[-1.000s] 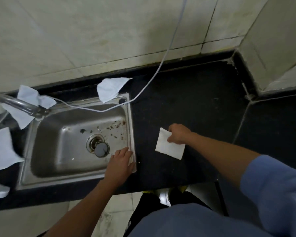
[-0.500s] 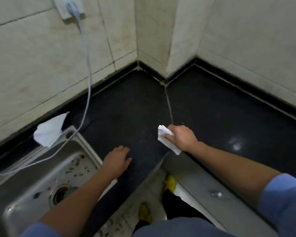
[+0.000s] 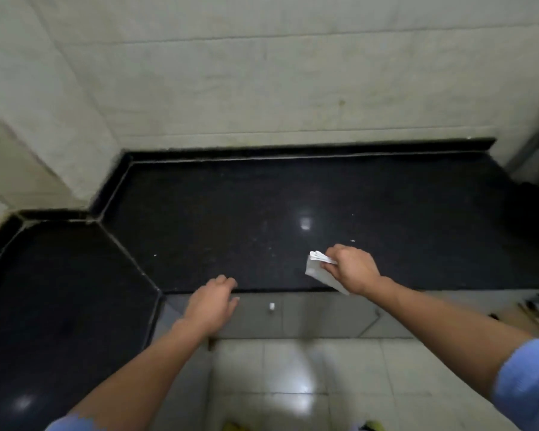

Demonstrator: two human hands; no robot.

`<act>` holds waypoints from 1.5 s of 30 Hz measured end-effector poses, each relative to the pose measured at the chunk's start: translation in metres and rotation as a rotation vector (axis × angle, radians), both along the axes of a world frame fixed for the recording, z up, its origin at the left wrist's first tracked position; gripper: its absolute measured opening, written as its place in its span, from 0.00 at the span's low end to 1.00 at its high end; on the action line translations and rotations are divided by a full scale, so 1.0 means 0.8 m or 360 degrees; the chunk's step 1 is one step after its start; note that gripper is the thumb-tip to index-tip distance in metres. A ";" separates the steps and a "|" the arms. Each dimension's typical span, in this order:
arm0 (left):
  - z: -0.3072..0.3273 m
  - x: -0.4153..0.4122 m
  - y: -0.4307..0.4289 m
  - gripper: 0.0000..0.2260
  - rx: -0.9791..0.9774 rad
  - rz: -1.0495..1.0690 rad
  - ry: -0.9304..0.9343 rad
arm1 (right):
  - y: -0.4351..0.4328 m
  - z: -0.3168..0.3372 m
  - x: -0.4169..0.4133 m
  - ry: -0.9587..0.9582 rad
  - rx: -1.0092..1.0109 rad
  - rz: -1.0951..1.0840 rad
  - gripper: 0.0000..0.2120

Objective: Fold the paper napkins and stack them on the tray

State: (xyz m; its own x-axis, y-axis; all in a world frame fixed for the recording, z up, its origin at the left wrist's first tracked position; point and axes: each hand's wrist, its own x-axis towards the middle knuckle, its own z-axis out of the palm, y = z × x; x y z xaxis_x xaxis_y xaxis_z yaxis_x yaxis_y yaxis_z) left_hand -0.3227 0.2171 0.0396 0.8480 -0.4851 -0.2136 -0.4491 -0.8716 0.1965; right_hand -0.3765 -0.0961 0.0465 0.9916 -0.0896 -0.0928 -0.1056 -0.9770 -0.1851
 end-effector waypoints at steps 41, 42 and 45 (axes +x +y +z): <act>0.122 -0.019 -1.138 0.10 -0.0616 -0.1465 -0.0154 | -0.963 0.237 -0.240 -0.0770 -0.0081 -0.1415 0.07; 0.125 -0.018 -1.155 0.09 -0.0646 -0.1442 -0.0159 | -0.985 0.242 -0.233 -0.0753 -0.0083 -0.1403 0.08; 0.130 -0.015 -1.214 0.08 -0.0697 -0.1369 -0.0202 | -1.054 0.256 -0.208 -0.0728 -0.0048 -0.1302 0.08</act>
State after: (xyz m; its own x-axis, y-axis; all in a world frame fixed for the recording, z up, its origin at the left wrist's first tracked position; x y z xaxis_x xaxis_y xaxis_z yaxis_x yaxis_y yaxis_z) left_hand -0.3350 -0.7538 0.1433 0.1711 -0.9644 0.2016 -0.9385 -0.0972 0.3314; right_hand -0.5430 -0.9396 0.2511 0.5591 -0.7713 0.3042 -0.6852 -0.6364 -0.3541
